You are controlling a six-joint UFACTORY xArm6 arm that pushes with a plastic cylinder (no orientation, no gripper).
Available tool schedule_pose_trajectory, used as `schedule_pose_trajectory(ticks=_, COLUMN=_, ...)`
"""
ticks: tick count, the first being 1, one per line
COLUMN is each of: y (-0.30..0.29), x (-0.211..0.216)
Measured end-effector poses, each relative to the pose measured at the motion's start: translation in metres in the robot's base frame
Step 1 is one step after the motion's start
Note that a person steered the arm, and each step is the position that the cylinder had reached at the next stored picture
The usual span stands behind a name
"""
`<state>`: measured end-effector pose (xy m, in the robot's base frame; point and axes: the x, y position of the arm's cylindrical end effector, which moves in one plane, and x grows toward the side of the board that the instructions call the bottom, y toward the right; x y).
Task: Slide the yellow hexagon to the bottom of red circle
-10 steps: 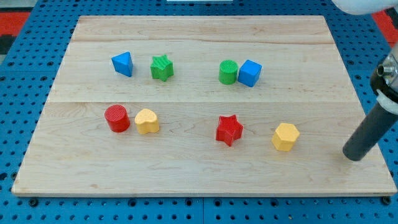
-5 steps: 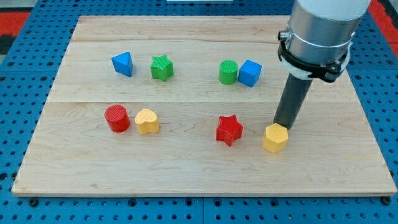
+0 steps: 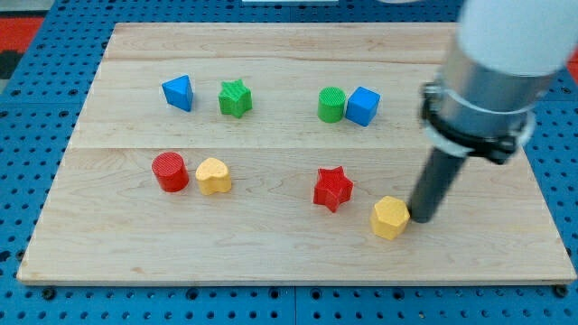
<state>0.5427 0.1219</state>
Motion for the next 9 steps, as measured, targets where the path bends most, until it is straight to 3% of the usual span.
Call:
schedule_pose_trajectory(ticks=2, y=0.013, x=0.007)
schedule_pose_trajectory(ticks=3, y=-0.075, x=0.007)
schedule_pose_trajectory(ticks=4, y=-0.118, x=0.012)
schedule_pose_trajectory(ticks=5, y=-0.089, x=0.028)
schedule_pose_trajectory(ticks=8, y=-0.214, x=0.032)
schedule_pose_trajectory(ticks=9, y=-0.239, x=0.011)
